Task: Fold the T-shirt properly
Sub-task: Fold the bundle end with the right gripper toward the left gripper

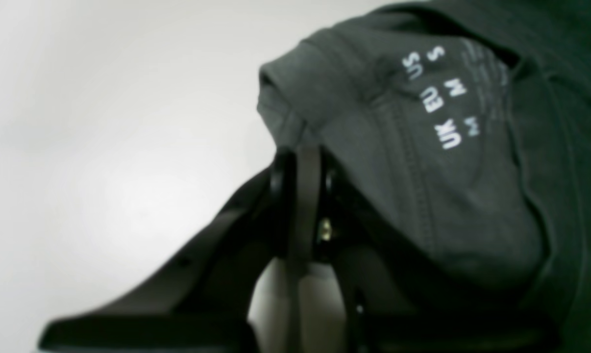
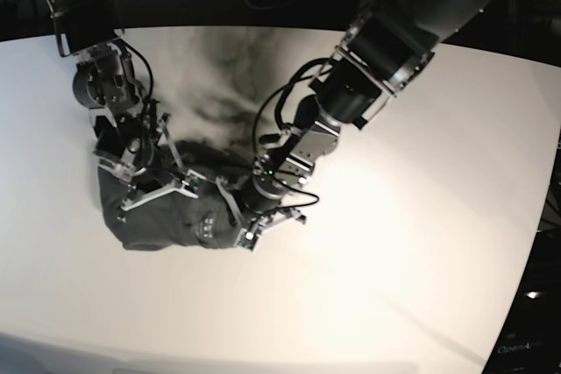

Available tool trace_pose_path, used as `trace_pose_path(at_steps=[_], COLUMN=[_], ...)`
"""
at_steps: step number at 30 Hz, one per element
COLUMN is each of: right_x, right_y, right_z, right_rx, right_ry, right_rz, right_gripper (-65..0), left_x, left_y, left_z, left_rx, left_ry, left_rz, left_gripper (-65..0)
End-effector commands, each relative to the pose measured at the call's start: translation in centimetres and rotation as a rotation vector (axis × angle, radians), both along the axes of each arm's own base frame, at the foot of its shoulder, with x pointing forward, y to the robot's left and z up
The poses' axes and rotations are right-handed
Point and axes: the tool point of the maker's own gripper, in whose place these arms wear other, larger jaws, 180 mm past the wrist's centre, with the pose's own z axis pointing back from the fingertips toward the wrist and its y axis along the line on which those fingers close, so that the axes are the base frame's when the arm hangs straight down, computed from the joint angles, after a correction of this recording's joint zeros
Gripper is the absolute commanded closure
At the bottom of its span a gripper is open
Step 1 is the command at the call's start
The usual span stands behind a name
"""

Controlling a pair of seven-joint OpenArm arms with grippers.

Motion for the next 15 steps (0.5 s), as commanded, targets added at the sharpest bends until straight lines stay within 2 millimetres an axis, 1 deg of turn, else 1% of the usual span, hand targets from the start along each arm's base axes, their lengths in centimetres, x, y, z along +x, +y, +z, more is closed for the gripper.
trace_pose_path(at_steps=[1,6,11,13,15], right_x=[1.2,1.6,1.8,2.1,2.2], right_y=[0.1,-0.3,-1.8,-2.0,-1.1], right_z=[1.2,1.7,2.0,3.0,4.4], right_rx=[0.012,-0.006,-0.124,-0.171,-0.168], right_ry=[-0.041,-0.054,-0.079,-0.114,-0.160], right_rz=[0.002,0.002,0.010,0.019,0.035], right_gripper=[-0.7,-0.7,-0.7,-0.7,-0.7], left_x=[-1.5,-1.5,-1.5,-1.5,-1.5], left_y=[0.6,0.6,0.6,0.6,0.6], left_z=[-2.0,-2.0,-2.0,-2.0,-2.0], left_rx=[0.054,0.054,0.054,0.054,0.054], left_ry=[0.102,0.103,0.103,0.103,0.103], left_rz=[-0.002,-0.002,-0.002,-0.002,-0.004], left_gripper=[-2.7,-2.7,-2.7,-2.7,-2.7])
